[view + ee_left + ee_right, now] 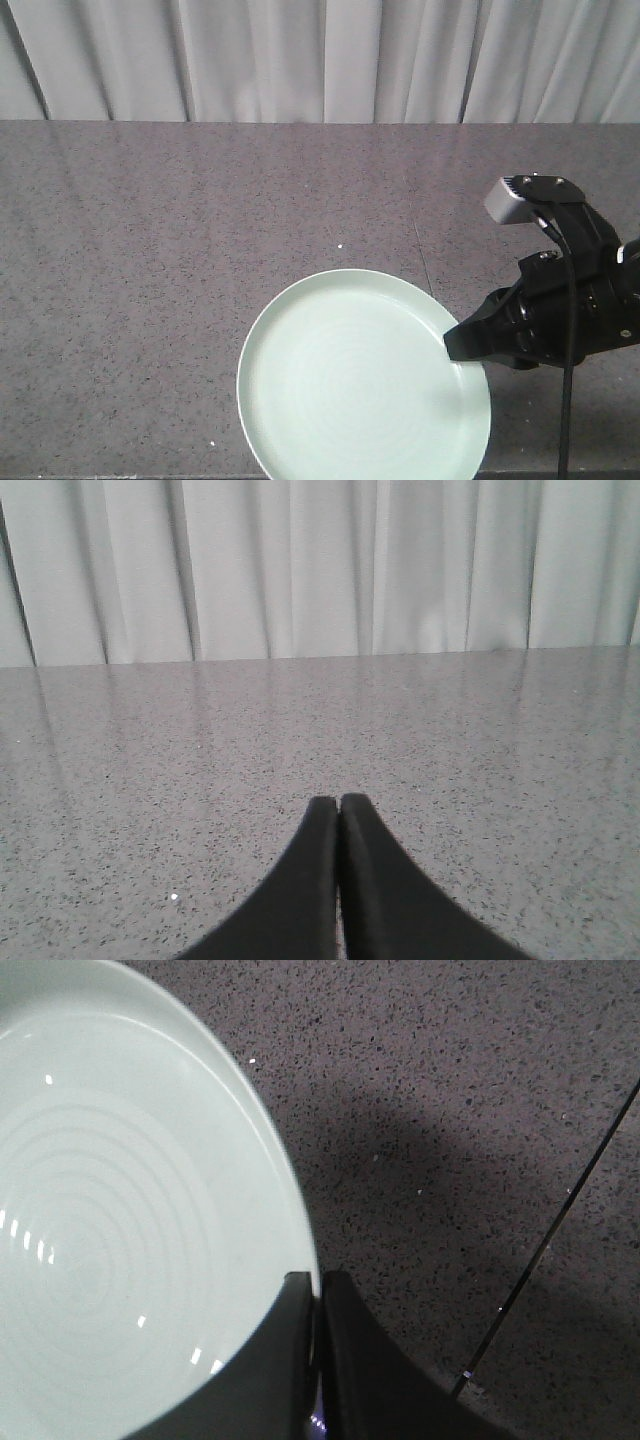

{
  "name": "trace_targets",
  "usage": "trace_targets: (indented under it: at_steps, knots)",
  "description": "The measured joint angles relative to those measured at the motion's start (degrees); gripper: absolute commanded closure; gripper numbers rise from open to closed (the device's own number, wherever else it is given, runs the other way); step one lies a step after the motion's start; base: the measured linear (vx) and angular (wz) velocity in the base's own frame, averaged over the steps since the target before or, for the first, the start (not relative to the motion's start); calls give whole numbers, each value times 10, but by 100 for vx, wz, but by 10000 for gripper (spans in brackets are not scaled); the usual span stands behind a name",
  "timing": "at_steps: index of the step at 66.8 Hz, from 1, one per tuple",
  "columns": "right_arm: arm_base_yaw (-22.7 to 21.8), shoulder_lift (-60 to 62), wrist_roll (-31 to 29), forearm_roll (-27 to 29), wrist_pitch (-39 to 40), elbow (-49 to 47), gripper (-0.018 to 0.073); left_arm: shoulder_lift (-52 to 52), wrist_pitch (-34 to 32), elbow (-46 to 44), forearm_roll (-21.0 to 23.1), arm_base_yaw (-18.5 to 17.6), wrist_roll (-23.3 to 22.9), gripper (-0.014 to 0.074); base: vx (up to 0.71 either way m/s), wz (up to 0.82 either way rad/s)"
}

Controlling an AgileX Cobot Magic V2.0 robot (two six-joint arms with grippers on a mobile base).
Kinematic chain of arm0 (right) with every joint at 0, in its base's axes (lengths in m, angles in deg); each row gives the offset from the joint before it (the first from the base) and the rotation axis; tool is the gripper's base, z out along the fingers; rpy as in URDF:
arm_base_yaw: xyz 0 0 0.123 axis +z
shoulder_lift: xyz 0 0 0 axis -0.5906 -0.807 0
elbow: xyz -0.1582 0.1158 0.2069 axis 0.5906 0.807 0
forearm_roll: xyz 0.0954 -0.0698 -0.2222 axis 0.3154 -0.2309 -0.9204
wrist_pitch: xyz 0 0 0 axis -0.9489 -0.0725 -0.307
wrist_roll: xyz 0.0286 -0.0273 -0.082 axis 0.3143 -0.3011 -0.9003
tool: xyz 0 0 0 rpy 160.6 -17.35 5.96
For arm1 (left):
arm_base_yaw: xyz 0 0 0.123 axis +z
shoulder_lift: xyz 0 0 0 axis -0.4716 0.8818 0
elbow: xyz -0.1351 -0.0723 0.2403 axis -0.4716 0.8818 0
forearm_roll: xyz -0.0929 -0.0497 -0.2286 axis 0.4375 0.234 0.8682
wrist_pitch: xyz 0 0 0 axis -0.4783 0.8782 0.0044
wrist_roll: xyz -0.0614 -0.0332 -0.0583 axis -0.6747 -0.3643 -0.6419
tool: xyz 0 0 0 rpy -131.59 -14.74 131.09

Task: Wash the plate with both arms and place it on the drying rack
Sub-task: 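Lift the pale green plate off the counter with the right gripper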

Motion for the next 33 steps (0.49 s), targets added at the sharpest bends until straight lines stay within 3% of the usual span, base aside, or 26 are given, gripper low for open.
trace_targets:
  at_steps: [33]
  knots:
    - [0, 0, 0, 0, -3, 0, 564, 0, 0, 0, 0, 0, 0, 603, 0, 0]
